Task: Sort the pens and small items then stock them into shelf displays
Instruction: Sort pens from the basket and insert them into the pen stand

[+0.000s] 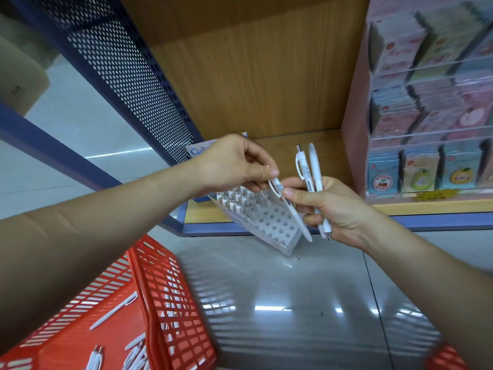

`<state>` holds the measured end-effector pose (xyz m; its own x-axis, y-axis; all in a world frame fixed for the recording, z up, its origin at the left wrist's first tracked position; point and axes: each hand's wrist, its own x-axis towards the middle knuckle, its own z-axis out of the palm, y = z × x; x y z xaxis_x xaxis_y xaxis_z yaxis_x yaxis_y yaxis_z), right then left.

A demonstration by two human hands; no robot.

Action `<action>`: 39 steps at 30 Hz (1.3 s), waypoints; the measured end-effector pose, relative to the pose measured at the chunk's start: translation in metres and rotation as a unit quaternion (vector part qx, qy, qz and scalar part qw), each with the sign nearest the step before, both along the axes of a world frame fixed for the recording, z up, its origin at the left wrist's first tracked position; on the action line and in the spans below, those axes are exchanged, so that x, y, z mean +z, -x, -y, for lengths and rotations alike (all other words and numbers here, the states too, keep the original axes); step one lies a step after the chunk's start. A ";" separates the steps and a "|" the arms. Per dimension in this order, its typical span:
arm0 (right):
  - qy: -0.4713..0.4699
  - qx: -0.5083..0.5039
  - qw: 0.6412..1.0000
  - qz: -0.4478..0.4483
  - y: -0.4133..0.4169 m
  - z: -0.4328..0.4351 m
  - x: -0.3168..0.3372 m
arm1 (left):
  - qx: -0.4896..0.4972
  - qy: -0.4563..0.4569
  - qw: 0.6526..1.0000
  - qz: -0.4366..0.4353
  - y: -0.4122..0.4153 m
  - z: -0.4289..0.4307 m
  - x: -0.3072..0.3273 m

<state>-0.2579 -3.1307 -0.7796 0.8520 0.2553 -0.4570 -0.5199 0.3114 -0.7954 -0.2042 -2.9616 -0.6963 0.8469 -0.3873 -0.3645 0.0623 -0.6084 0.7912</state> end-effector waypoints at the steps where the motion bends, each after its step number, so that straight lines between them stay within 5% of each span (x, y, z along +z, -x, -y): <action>1: 0.007 -0.021 1.000 -0.012 -0.002 0.001 -0.001 | 0.006 -0.016 1.000 0.013 -0.002 -0.003 0.002; 5: -0.009 -0.109 0.990 -0.083 -0.009 0.011 -0.002 | 0.037 -0.107 0.988 0.101 -0.010 -0.018 -0.001; 9: -0.034 -0.094 0.990 -0.099 -0.007 0.008 0.001 | 0.015 -0.192 0.965 0.180 -0.005 -0.027 -0.018; 19: -0.028 -0.045 0.994 -0.100 -0.007 0.010 -0.001 | -0.024 -0.232 0.935 0.267 0.002 -0.028 -0.039; 39: -0.020 -0.041 0.996 -0.073 -0.005 0.008 0.000 | -0.088 -0.274 0.917 0.275 -0.002 -0.020 -0.072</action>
<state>-0.2526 -3.1389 -0.7798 0.7955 0.2085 -0.5689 -0.6014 0.3863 -0.6994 -0.2021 -2.9418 -0.7679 0.9028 -0.4222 -0.0817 -0.3924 -0.8866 0.2449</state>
